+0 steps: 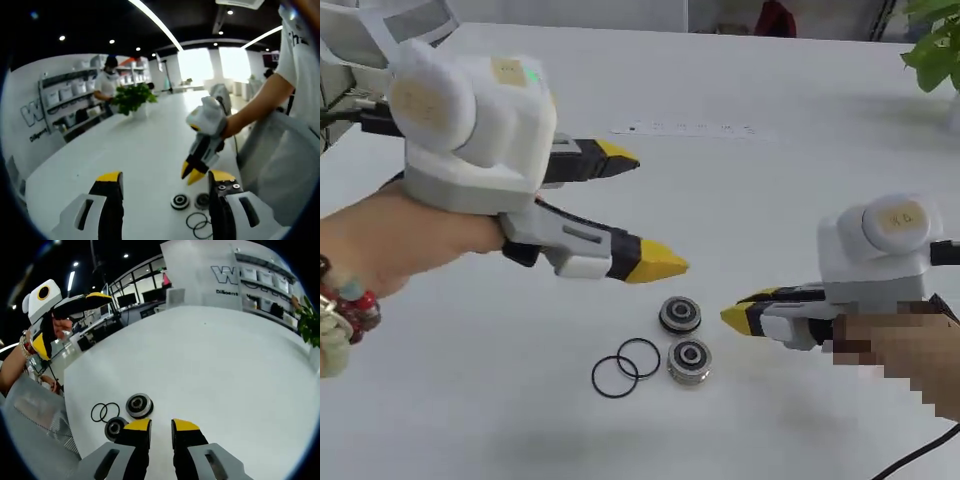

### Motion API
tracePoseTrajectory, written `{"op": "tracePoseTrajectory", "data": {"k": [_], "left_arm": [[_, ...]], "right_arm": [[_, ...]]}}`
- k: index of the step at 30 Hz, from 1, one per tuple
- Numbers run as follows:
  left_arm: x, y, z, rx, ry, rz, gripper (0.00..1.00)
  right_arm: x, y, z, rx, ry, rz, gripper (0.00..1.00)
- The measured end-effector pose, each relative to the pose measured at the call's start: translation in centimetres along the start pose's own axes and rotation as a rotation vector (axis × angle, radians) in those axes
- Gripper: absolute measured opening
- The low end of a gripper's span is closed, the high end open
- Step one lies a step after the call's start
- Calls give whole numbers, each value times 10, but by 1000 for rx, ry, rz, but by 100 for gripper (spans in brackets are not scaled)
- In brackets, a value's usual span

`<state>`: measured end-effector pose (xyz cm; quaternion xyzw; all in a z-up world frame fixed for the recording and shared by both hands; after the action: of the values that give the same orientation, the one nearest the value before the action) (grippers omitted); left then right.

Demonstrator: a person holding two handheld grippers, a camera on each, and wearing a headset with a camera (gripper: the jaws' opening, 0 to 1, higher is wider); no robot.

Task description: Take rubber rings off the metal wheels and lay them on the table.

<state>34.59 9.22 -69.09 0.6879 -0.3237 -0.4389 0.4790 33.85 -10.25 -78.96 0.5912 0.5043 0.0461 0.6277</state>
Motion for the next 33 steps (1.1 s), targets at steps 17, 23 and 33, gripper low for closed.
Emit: {"op": "tracePoseTrajectory", "data": {"k": [17, 23, 33], "left_arm": [[44, -58, 5, -70, 8, -74, 39], [46, -67, 9, -84, 4, -100, 35], [53, -82, 18, -84, -25, -157, 27]], "right_arm": [[4, -4, 1, 19, 29, 28, 13], [9, -5, -6, -26, 36, 16, 13], [19, -7, -21, -110, 87, -10, 17]]}}
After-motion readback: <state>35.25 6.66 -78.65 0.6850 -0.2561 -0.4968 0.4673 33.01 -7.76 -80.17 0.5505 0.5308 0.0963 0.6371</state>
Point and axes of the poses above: the centre of the closed fingertips' face, and the gripper's own axes: x roughly forward along the fingers, z roughly to its right, y roughly out of its top, the point moved 9 cm from there along -x, roughly backward along the fingers, and after that the axes turned 4 degrees about z, right-handed, at the moved point
